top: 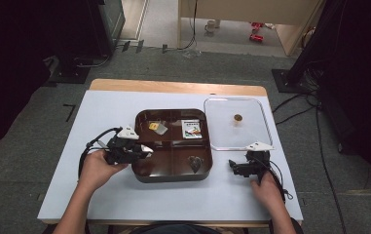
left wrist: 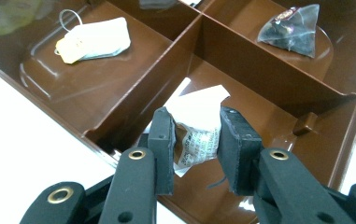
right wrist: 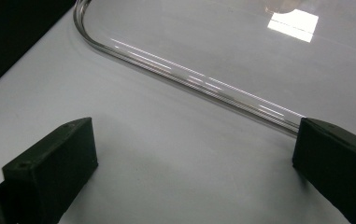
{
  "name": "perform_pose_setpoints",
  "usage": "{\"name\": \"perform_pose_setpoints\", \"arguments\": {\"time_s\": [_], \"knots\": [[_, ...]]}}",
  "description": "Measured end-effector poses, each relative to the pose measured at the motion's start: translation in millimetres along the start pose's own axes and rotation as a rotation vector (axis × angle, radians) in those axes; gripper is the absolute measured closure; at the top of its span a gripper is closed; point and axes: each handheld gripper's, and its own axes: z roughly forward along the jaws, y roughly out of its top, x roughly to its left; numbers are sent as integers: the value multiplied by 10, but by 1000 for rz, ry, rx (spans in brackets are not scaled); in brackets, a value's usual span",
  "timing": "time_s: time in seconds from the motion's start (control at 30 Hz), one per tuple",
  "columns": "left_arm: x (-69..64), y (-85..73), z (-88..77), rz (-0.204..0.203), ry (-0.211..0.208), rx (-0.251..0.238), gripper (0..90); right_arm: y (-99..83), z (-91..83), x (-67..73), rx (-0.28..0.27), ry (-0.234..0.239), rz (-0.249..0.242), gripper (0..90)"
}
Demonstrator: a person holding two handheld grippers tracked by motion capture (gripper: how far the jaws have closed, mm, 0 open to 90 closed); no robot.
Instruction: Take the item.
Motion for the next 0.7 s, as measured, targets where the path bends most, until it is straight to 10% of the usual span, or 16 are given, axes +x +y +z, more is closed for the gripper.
{"name": "perform_pose_setpoints", "arguments": {"time_s": [0.7], "knots": [[210,-101,-306,-80,66,-96,689,0,0,0,0,0,0,0]]}}
